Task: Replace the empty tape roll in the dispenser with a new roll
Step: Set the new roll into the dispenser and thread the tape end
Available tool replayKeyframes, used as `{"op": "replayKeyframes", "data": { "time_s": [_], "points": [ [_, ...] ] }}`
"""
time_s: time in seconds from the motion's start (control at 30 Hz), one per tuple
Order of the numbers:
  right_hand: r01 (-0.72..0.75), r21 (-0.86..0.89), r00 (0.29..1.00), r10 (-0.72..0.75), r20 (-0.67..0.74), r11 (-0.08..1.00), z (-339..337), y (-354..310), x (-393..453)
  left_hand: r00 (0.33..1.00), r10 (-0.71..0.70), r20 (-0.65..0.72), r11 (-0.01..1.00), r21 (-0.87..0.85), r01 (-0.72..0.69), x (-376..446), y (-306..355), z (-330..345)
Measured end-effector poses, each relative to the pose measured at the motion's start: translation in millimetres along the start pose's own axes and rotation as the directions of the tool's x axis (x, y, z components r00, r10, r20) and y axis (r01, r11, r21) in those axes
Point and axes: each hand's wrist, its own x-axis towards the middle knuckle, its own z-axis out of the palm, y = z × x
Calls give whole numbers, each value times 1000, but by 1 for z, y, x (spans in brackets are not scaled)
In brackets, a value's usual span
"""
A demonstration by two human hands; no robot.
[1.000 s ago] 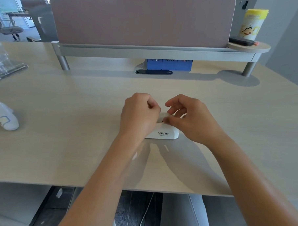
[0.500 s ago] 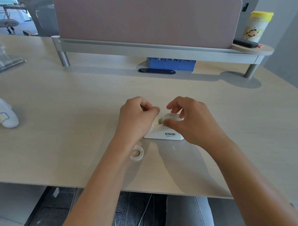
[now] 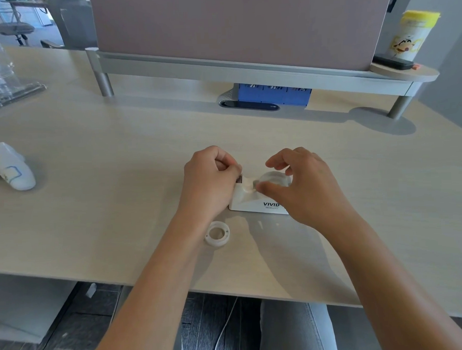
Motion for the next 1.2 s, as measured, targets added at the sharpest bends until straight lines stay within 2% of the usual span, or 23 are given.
{"op": "replayKeyframes", "data": {
  "time_s": [0.27, 0.6, 0.9, 1.2],
  "points": [
    [-11, 4, 1000, 11, -4, 1000, 0, -1, -2, 999, -38, 35, 975, -220, 45, 3, -7, -3],
    [-55, -12, 998, 55, 9, 998, -2, -4, -4, 990, -138, 17, 879, -458, 130, 2, -15, -15],
    [-65, 76, 995, 71, -76, 995, 7, -17, 4, 984, -179, 6, 826, -542, 154, -1, -21, -18],
    [-159, 158, 987, 154, 45, 975, 23, -30, 17, 978, -207, 4, 818, -547, 175, -3, -26, -19]
  ]
}}
